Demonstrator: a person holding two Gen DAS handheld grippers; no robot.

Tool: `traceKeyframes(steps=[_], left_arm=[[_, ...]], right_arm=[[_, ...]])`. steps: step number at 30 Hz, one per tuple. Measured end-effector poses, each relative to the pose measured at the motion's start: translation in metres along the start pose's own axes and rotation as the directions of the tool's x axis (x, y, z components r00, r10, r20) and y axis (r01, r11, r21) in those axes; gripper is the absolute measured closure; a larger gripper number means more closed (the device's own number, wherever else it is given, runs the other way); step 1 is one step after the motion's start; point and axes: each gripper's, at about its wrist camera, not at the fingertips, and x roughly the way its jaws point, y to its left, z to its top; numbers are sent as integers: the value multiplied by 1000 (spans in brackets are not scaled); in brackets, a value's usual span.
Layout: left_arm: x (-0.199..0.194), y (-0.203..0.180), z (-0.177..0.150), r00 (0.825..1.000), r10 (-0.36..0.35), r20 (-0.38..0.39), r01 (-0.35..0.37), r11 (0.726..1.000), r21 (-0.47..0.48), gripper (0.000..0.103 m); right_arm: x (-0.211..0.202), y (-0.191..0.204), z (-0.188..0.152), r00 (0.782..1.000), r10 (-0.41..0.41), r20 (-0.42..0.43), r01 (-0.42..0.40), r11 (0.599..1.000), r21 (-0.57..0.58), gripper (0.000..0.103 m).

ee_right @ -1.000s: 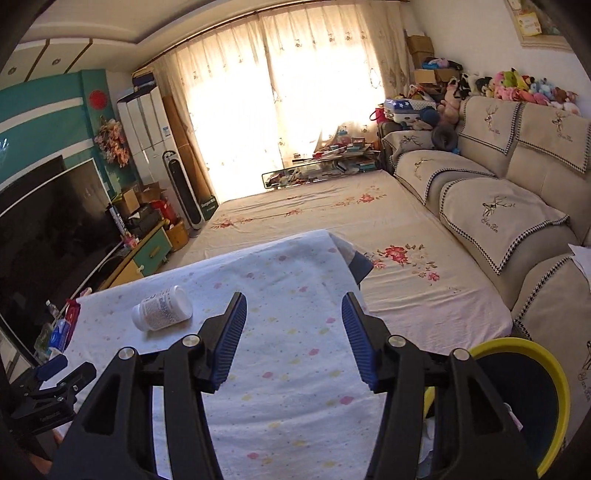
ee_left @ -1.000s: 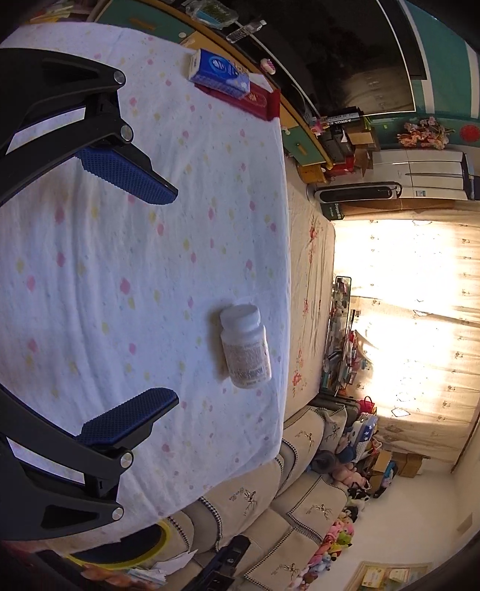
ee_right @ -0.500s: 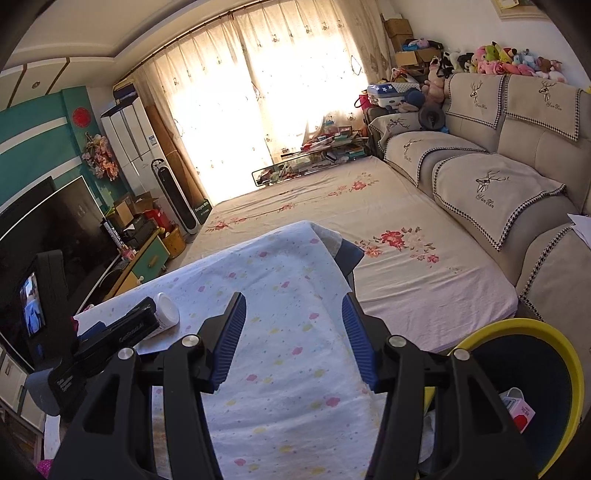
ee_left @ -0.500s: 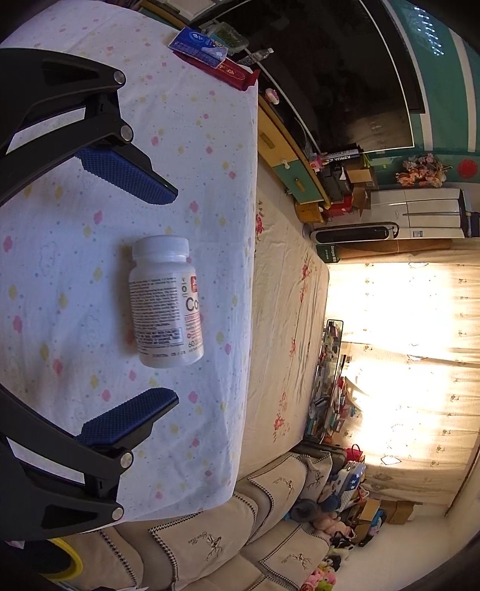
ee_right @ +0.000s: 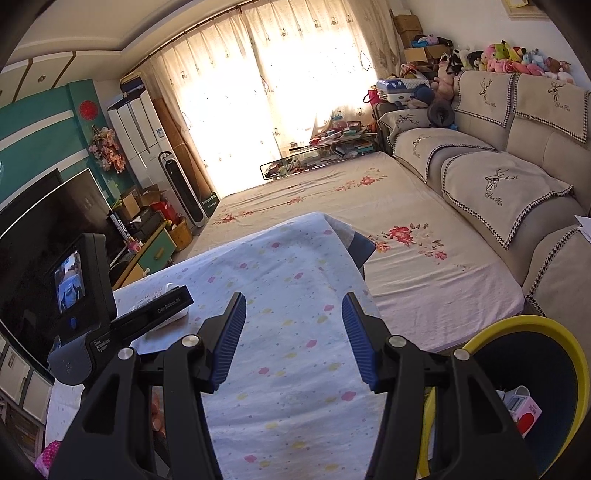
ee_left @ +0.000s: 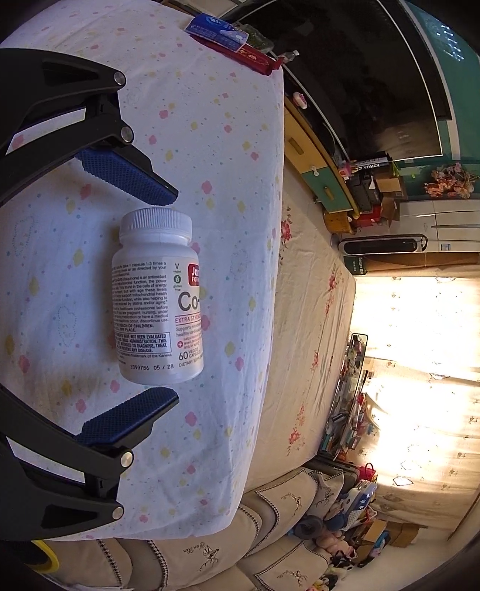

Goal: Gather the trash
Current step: 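Grasp the white pill bottle across its body with the left tool, then carry the pill bottle over the bin and open the left tool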

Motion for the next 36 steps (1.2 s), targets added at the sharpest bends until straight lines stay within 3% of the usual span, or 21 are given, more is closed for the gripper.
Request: traceKeyframes(steps=[1,10,15,24,27,30,36], left_arm=[[1,-1,0,1000,0,-8,0,1000,5,20],[-27,15,-14,997,-70,10,70,997,26,20],[-83,27,-34,989,-123,81,116,990,81,20],[-203,66,-103,956,-254,146,224,955,193,20],[-237,71,-121,943,-300,141,261,935,242,20],[-264,56,-138,926,-360,116,310,899,308,20],[-295,-5,-162,861,-507,18,456,789,410,20]], right_arm=[[0,-1,0,1000,0,-1,0,1000,0,51],[2,0,-1,1000,-7,-3,7,1000,2,51],[4,-1,1,1000,-17,-4,17,1000,-4,51],[-14,-7,8,997,-59,51,60,998,-11,51],[-38,-18,11,997,-45,65,45,999,-3,51],[-75,-31,6,992,-76,103,83,995,-58,51],[-155,-94,-36,975,-187,118,199,975,-95,51]])
